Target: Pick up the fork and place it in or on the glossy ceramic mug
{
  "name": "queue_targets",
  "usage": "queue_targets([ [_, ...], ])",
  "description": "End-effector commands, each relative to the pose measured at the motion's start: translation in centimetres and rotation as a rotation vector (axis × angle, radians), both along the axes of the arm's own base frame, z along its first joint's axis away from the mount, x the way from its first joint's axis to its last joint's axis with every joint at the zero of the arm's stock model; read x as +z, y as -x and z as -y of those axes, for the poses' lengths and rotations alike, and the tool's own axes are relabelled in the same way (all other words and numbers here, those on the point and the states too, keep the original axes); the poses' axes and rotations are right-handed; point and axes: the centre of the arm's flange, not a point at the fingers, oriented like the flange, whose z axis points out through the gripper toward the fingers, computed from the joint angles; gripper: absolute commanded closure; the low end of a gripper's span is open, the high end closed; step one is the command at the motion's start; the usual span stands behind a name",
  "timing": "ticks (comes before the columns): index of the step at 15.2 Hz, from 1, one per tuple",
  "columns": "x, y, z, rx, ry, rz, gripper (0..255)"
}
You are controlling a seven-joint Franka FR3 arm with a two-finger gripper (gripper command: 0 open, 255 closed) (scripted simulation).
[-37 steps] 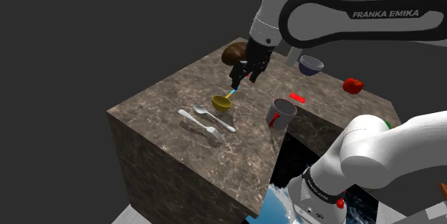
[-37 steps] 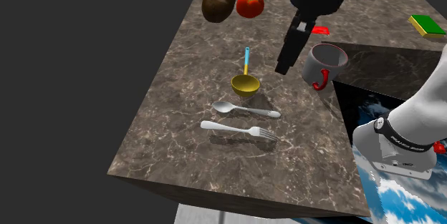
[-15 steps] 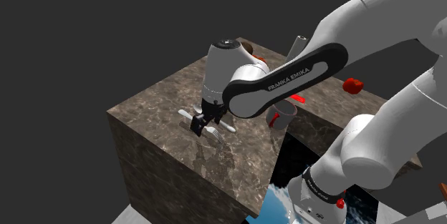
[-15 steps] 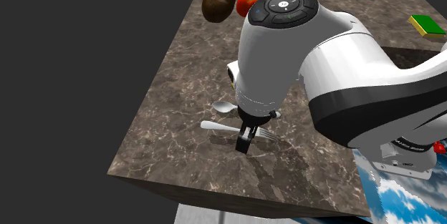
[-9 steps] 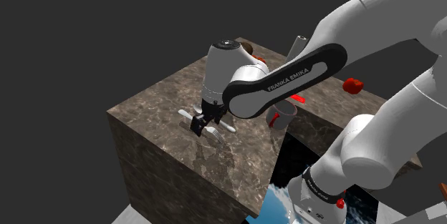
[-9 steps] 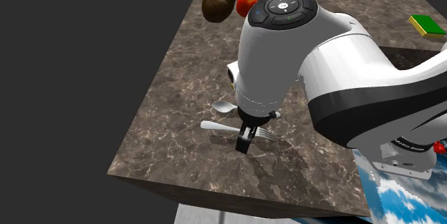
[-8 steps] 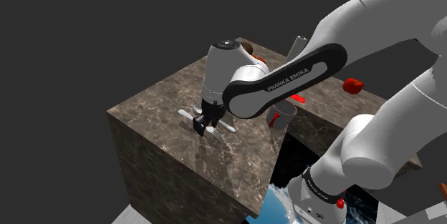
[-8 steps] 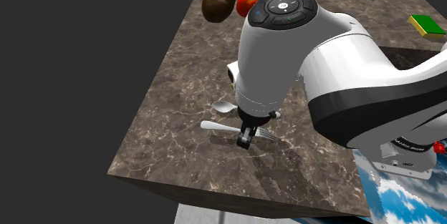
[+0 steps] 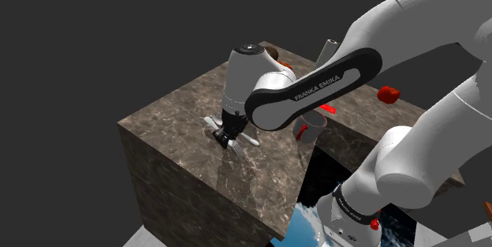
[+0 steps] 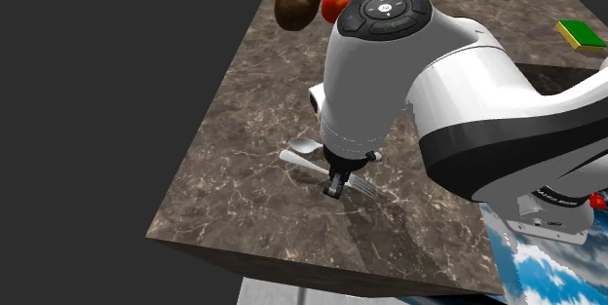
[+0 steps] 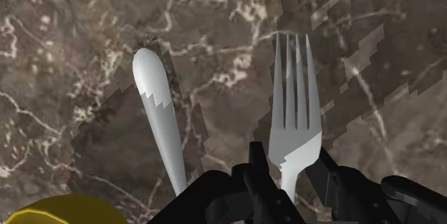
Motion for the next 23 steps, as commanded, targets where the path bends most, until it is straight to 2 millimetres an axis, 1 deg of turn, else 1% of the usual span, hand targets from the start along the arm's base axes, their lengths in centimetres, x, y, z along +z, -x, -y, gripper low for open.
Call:
queue_targets([
  [1, 0.0, 0.0, 0.0, 0.000, 0.000, 0.000, 255],
  [23, 11.6, 0.0, 0.0, 0.000, 0.000, 0.000, 255],
])
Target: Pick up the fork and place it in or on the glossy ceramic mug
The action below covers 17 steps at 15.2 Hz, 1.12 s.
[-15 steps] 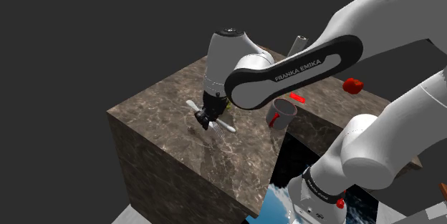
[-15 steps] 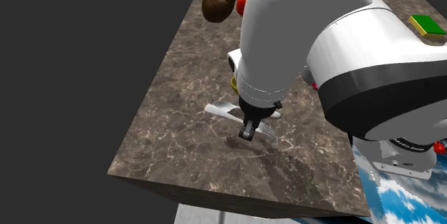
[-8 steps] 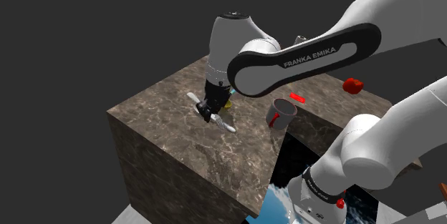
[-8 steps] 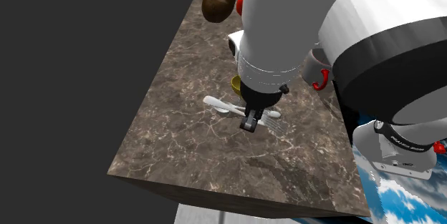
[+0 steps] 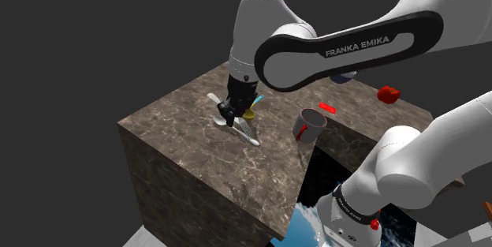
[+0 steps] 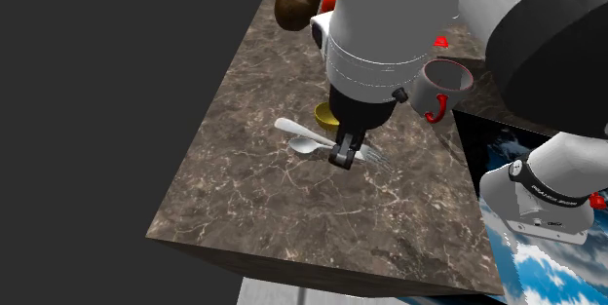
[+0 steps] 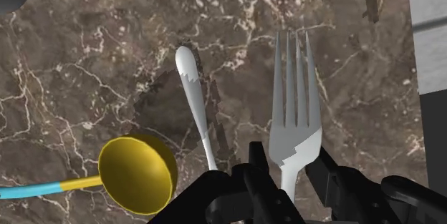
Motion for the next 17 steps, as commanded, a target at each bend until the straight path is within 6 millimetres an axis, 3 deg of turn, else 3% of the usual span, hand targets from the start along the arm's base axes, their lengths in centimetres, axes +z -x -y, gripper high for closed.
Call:
queue_targets([
  [1, 1.2, -0.1, 0.2, 0.000, 0.000, 0.000, 255],
  [11, 6.2, -0.1, 0.2, 0.000, 0.000, 0.000, 255],
  [17, 5.6, 4.1, 6.9, 0.000, 0.000, 0.000, 255],
])
